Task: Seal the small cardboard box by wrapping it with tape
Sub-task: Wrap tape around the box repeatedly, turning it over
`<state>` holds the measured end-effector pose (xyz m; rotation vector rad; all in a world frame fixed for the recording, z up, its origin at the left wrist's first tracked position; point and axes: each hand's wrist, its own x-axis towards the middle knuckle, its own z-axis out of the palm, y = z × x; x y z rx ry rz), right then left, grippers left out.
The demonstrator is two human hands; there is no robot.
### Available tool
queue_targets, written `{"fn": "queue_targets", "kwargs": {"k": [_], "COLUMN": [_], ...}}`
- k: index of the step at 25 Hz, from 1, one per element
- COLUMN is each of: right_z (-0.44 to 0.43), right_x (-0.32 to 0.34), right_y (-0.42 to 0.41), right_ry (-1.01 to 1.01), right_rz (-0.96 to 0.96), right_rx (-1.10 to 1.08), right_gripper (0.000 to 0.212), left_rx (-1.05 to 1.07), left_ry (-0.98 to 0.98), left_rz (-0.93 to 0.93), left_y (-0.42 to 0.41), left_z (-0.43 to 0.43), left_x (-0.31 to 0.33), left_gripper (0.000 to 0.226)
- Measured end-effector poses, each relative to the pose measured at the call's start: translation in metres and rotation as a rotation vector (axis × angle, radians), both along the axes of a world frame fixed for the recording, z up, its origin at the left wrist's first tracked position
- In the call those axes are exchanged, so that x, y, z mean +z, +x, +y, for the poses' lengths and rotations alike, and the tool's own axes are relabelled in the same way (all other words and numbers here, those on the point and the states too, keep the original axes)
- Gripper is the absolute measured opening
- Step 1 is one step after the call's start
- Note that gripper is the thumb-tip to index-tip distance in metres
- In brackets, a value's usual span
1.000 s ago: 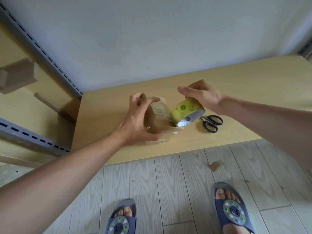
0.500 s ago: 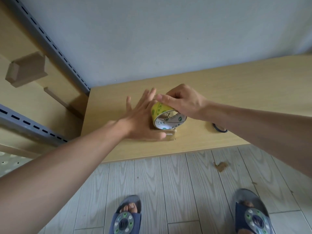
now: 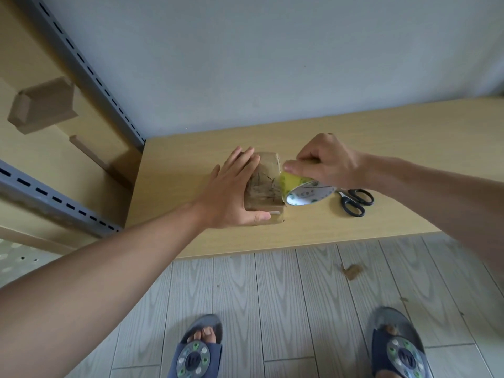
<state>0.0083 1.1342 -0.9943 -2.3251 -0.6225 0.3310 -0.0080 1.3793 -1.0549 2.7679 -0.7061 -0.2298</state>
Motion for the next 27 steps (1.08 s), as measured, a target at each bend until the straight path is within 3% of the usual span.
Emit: {"fn": "queue_targets", "kwargs": {"k": [6,20,27], "right_z": [-0.030,-0.027,-0.026], "right_x": [-0.020,-0.041,-0.045], "right_y": [-0.002,-0.006,-0.006], "right_ry": [-0.232,-0.285,-0.263], "right_rz": [0.025,0.114,0.176], "right_rx": [-0.091,-0.120,-0.240], "right_gripper": [0.056,0.053,0.049], "left_rx": [0.007,0.016,0.017], "left_ry": [0.035,0.032,0.488], "left_rz": [-0.017,0.020,0.201], "left_y": [0.000,-0.001,0.024], "left_z": [-0.004,-0.005,-0.034], "left_x": [-0.001,0.000,0.047], "left_gripper": [0.127,0.131,0.142]}}
